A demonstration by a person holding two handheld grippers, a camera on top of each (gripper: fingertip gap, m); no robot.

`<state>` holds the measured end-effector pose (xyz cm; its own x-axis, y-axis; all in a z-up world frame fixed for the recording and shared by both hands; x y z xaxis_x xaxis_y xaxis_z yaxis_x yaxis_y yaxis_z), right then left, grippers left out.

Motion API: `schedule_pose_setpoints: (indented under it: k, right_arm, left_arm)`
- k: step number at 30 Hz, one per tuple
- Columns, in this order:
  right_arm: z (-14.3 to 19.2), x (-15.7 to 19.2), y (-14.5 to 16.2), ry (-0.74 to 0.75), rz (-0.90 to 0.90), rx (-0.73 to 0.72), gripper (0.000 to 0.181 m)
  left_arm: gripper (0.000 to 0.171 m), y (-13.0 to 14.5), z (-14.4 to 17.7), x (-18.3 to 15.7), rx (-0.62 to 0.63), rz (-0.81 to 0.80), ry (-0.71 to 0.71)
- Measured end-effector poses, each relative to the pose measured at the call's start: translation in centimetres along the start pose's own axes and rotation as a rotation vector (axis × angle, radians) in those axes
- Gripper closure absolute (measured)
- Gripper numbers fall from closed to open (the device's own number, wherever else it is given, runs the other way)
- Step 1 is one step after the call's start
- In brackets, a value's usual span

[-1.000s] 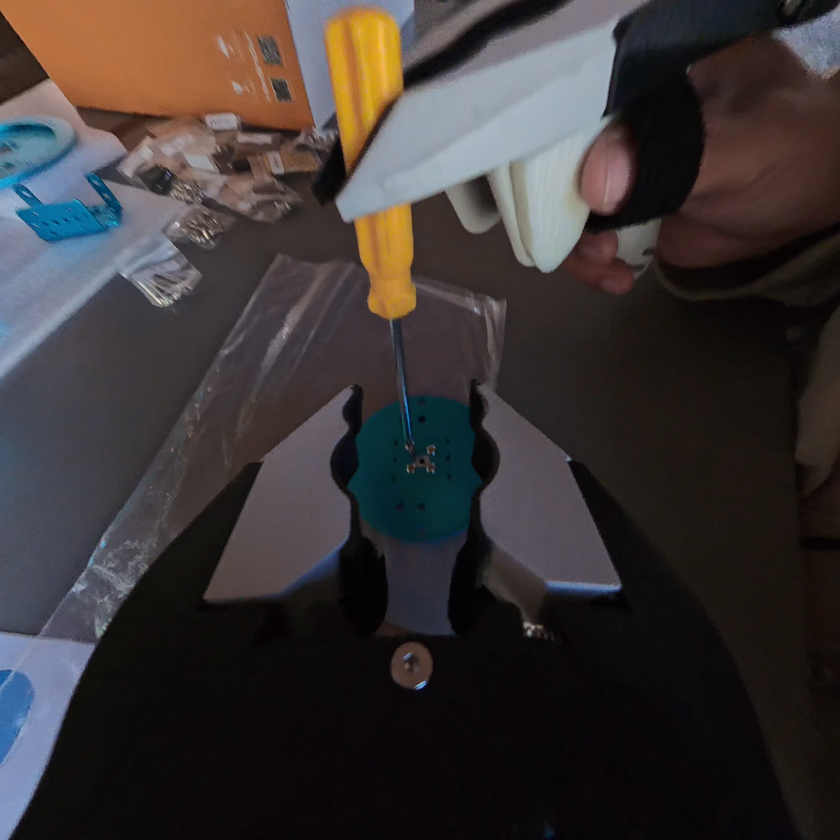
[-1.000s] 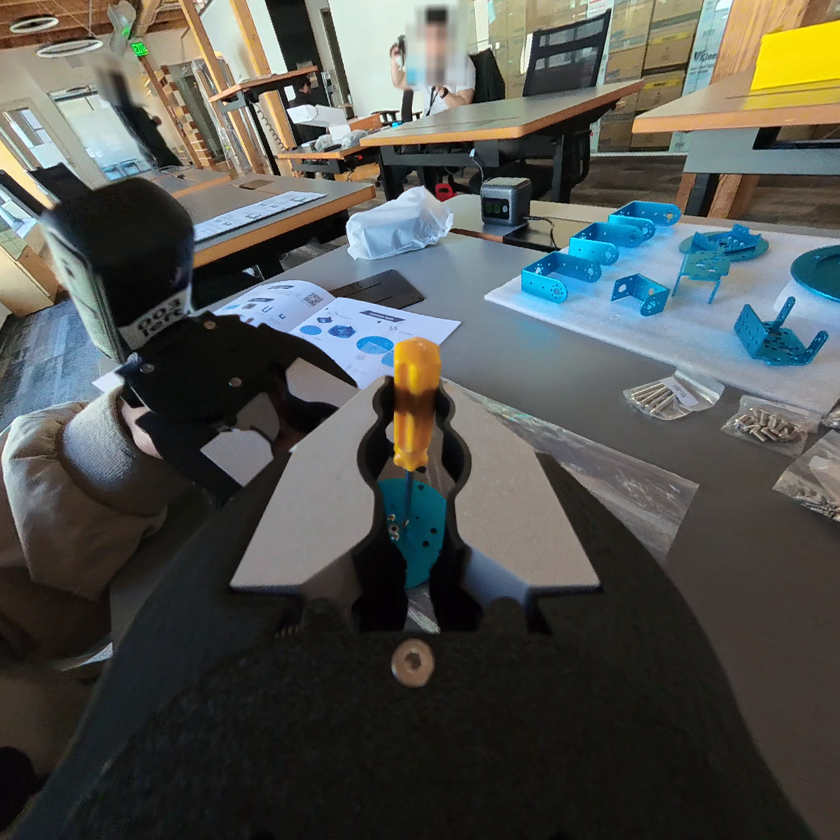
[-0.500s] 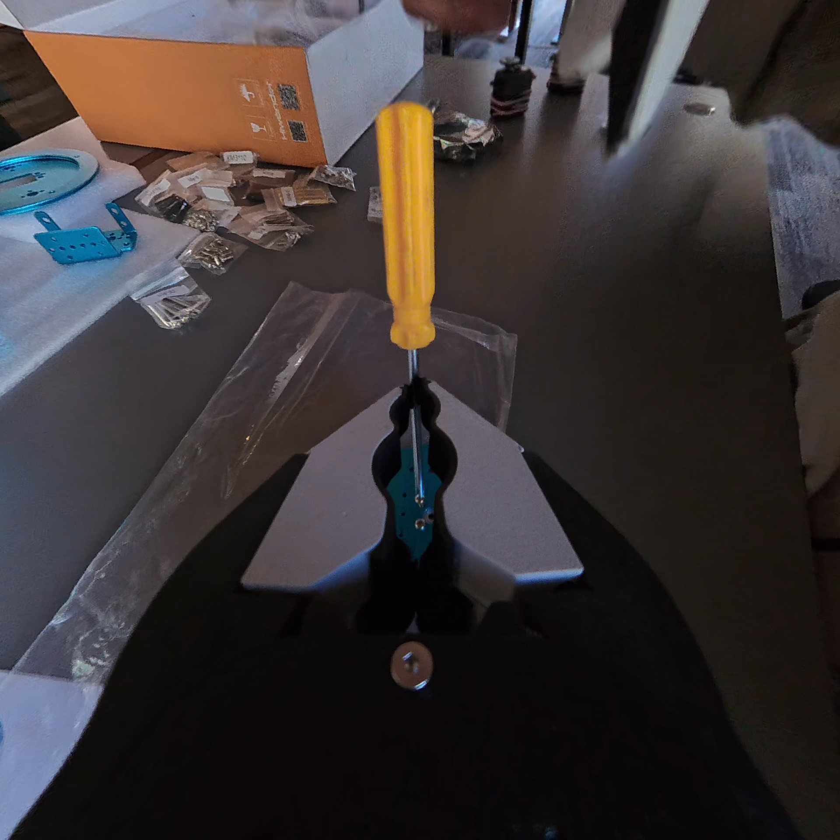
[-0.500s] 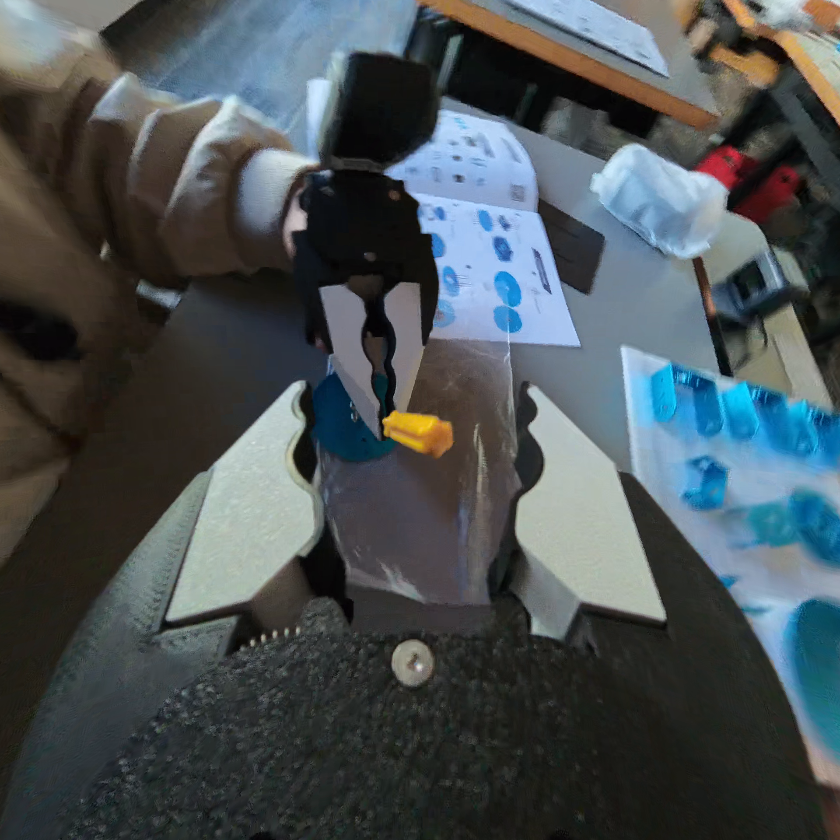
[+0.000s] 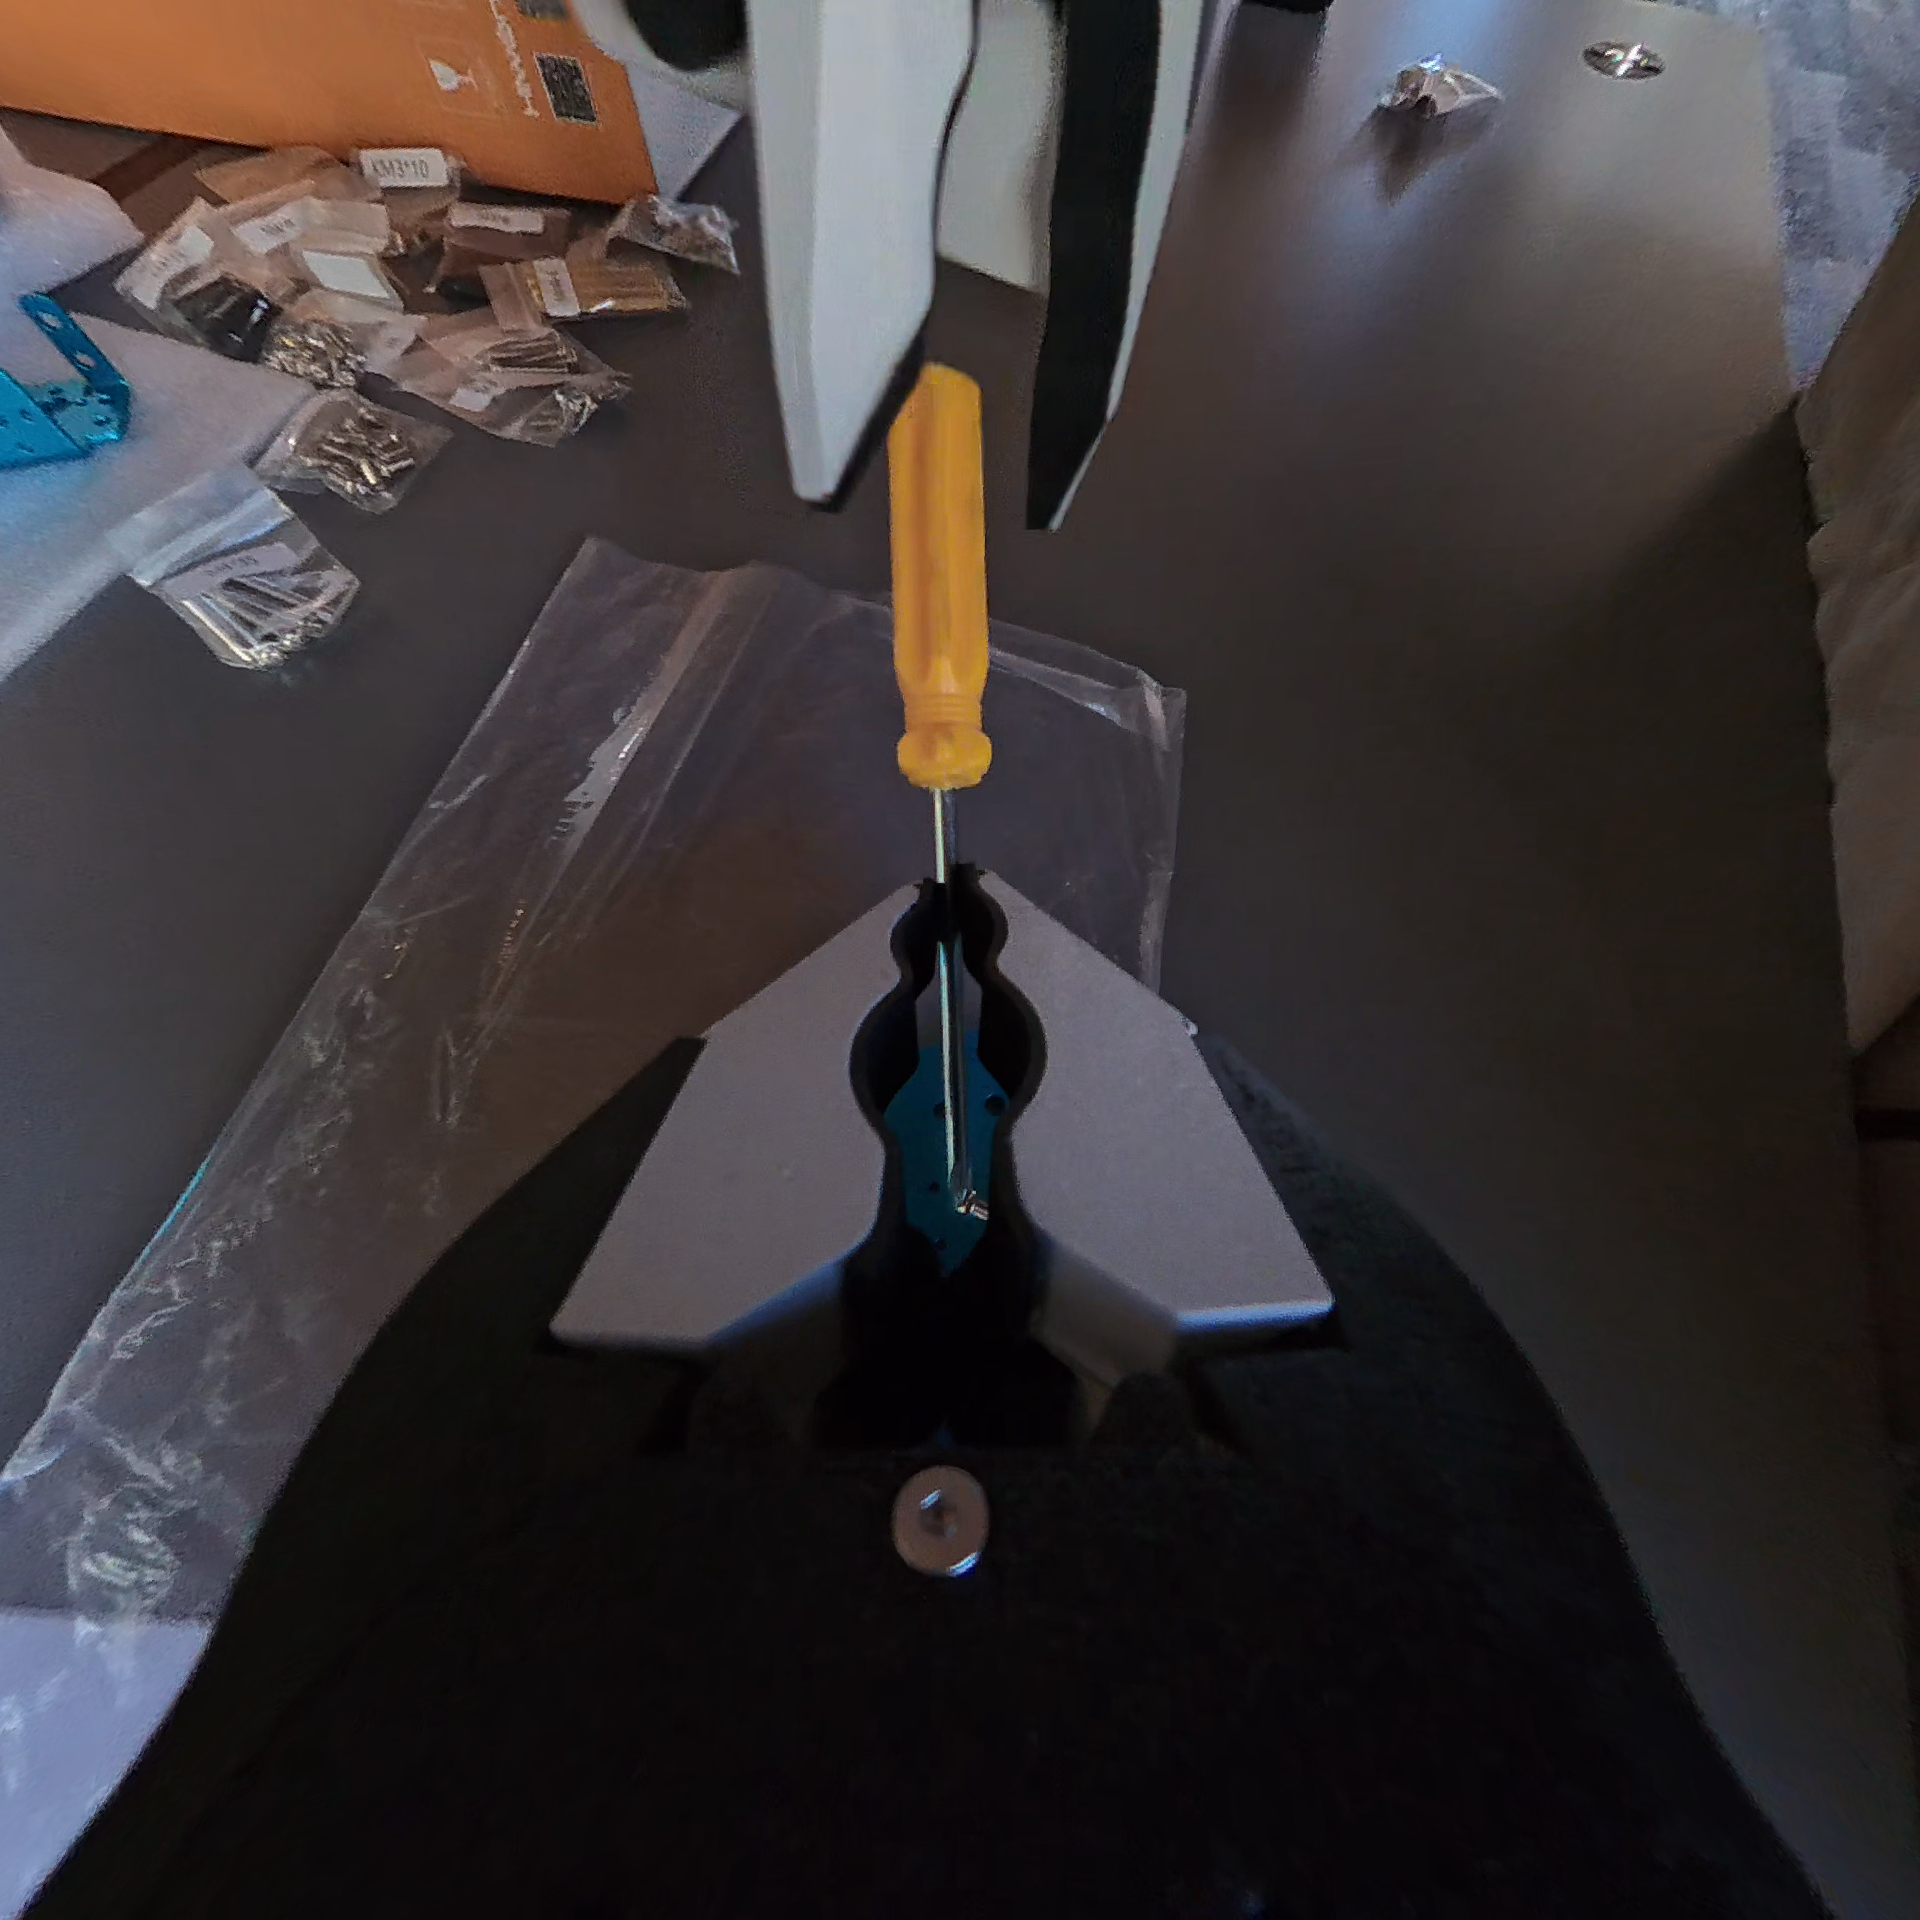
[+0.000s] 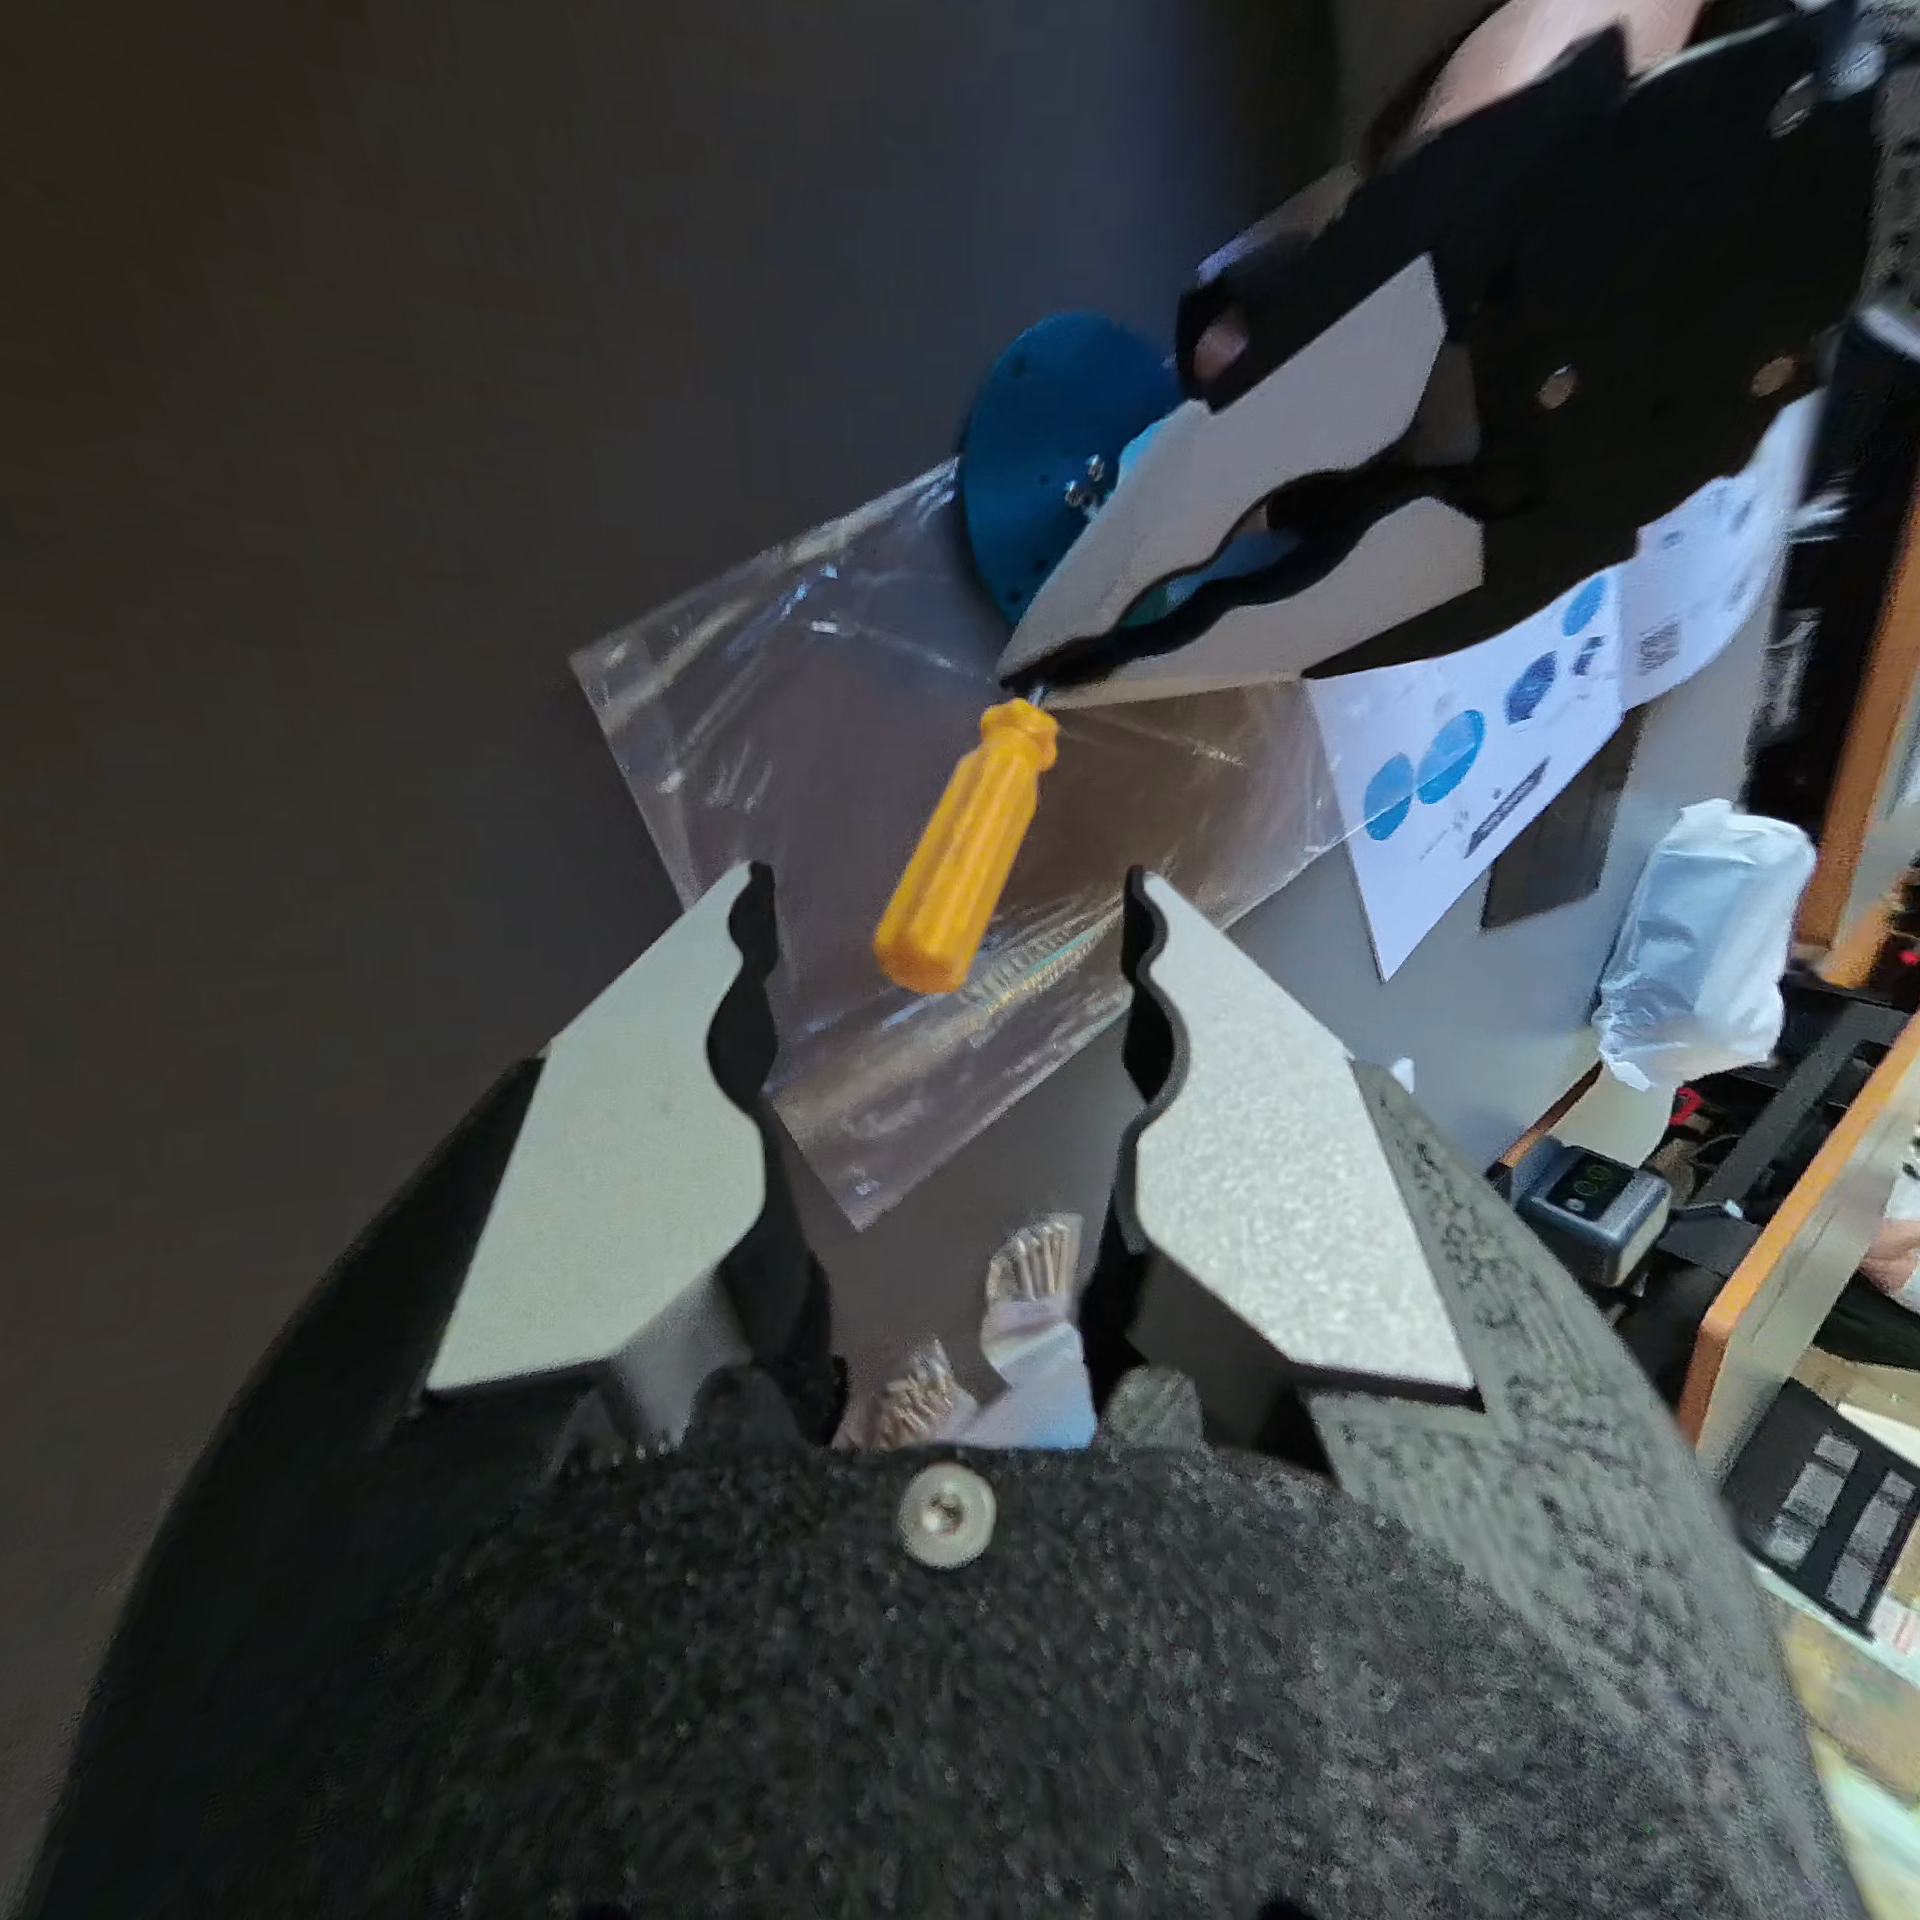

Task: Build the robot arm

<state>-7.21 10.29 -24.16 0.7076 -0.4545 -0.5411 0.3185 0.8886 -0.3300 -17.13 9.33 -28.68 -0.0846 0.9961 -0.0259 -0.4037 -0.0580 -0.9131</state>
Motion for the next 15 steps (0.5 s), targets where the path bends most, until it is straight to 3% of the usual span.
schedule_pose_setpoints:
  k: [4,7,10,12,15]
  right_arm:
    - [-0.6,1.0,-0.3,0.226,-0.012,-0.05,0.129]
    - [-1.8,1.4,-0.3,0.265,-0.034,-0.057,0.135]
    - [-1.9,0.5,-0.1,0.322,0.002,-0.073,0.164]
    - [-1.7,0.0,-0.4,0.298,-0.005,-0.088,0.164]
    - [-0.9,-1.3,-0.6,0.241,-0.167,-0.119,0.164]
  left_arm:
    - [0.167,-0.2,0.0,-0.1,-0.013,0.021,0.043]
    - [0.167,-0.3,0.2,-0.3,-0.028,0.024,0.067]
    - [0.168,-0.3,0.1,-0.4,-0.025,0.021,0.071]
    - [0.168,-0.4,0.2,-0.3,-0.035,0.025,0.065]
    - [0.167,-1.1,1.0,0.3,-0.119,0.069,0.063]
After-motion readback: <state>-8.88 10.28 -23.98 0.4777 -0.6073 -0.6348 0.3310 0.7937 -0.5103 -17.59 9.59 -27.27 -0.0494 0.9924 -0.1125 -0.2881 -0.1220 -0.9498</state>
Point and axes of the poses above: each gripper's, where its closed fingertips meet, z back along the fingers, y out of its underside, x = y × z across the jaws, the point moved 4 cm from there along z, back along the fingers, and after that the axes turned 8 degrees about -x, right-handed, at the moved point
